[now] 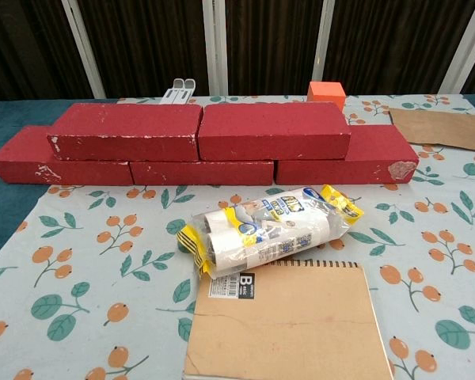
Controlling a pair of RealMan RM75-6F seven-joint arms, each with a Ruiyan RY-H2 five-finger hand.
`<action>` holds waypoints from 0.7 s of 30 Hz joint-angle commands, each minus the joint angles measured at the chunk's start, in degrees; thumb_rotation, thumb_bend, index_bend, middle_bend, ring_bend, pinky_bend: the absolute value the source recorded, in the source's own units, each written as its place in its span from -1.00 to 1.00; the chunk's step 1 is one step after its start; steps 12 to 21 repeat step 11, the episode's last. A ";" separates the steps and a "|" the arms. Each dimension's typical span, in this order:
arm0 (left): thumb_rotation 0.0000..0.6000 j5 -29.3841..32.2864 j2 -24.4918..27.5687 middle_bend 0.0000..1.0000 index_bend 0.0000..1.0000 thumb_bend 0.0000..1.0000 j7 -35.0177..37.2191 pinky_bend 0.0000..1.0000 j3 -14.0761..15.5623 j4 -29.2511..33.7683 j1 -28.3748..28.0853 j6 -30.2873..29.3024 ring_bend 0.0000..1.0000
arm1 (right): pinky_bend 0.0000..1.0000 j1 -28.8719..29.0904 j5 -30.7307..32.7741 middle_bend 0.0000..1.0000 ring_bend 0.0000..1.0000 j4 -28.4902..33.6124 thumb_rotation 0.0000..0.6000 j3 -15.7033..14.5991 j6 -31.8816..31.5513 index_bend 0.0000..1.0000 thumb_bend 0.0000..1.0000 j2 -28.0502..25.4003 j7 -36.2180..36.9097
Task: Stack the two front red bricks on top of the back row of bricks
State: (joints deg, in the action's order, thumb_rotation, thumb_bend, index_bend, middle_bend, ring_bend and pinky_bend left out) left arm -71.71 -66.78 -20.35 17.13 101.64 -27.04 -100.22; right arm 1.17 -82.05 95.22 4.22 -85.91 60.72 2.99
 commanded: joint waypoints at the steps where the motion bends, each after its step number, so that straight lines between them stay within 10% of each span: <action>1: 1.00 -2.68 -3.99 -0.99 -0.77 -1.00 3.40 -0.63 0.45 -5.06 5.70 -1.72 -1.00 | -1.00 -0.50 -1.82 -0.93 -1.00 -1.12 1.00 -0.24 -1.66 -1.00 -0.87 0.59 0.73; 21: 1.00 -8.83 -5.96 -1.00 -0.78 -1.00 3.73 -0.67 -3.00 -8.39 9.96 -1.29 -1.00 | -1.00 -1.03 -5.60 -0.93 -1.00 -2.79 1.00 -1.11 -4.06 -1.00 -0.87 1.40 -0.99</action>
